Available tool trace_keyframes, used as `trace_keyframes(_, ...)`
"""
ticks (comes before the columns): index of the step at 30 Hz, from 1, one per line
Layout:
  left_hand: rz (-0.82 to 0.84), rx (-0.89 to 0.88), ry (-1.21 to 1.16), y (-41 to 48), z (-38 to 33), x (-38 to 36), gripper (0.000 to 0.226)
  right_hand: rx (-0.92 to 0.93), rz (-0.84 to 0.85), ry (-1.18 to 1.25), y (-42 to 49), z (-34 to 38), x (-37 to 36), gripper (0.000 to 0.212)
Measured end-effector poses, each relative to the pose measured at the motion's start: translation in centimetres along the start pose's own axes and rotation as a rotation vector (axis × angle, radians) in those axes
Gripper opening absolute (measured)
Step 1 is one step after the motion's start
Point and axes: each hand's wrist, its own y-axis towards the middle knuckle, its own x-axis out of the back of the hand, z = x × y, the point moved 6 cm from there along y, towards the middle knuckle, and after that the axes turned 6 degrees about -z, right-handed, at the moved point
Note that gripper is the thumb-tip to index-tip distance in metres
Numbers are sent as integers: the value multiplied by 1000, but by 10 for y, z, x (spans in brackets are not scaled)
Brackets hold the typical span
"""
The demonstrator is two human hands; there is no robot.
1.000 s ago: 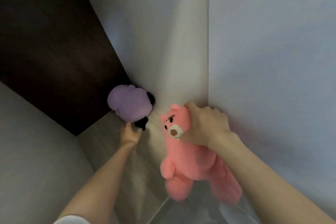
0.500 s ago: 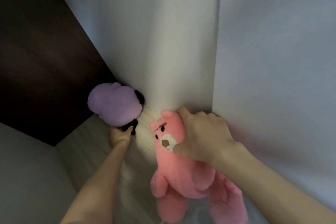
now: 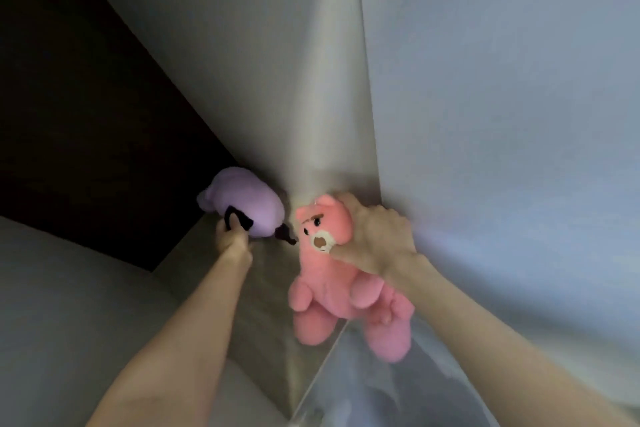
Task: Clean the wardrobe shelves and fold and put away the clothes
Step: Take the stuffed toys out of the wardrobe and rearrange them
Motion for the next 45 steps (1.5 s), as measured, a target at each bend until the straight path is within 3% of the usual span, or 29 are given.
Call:
trace_keyframes(5,48,169,-154,-108,-46,32,41,-190,-66,138,-52,-5,82,73)
trace_keyframes(7,55,157,-52,-148,-58,49,38,-209,-55,122,-74,-3,122,75)
trace_keyframes(11,247,193,263,-233,-82,74,47,-232,14,59,-125,6,215,72)
trace_keyframes(16,295,280,212,-369,-165,121,30,-276,33,34,-190,29,334,72)
trace_keyframes(19,444,297,239,-444,-215,139,31,-331,19,-6,-231,37,399,71)
trace_keyframes(24,717,275,355,-527,-274,157,14,-464,-45,-43,-308,46,486,72)
trace_keyframes(32,1075,176,553,-638,-300,161,24,-791,-260,-18,-465,44,569,78)
trace_keyframes(42,1320,304,595,-803,-279,138,6,-1128,-623,28,-636,-11,635,73)
trace_keyframes(45,1325,330,597,-848,-256,115,28,-1193,-705,55,-678,-52,648,79)
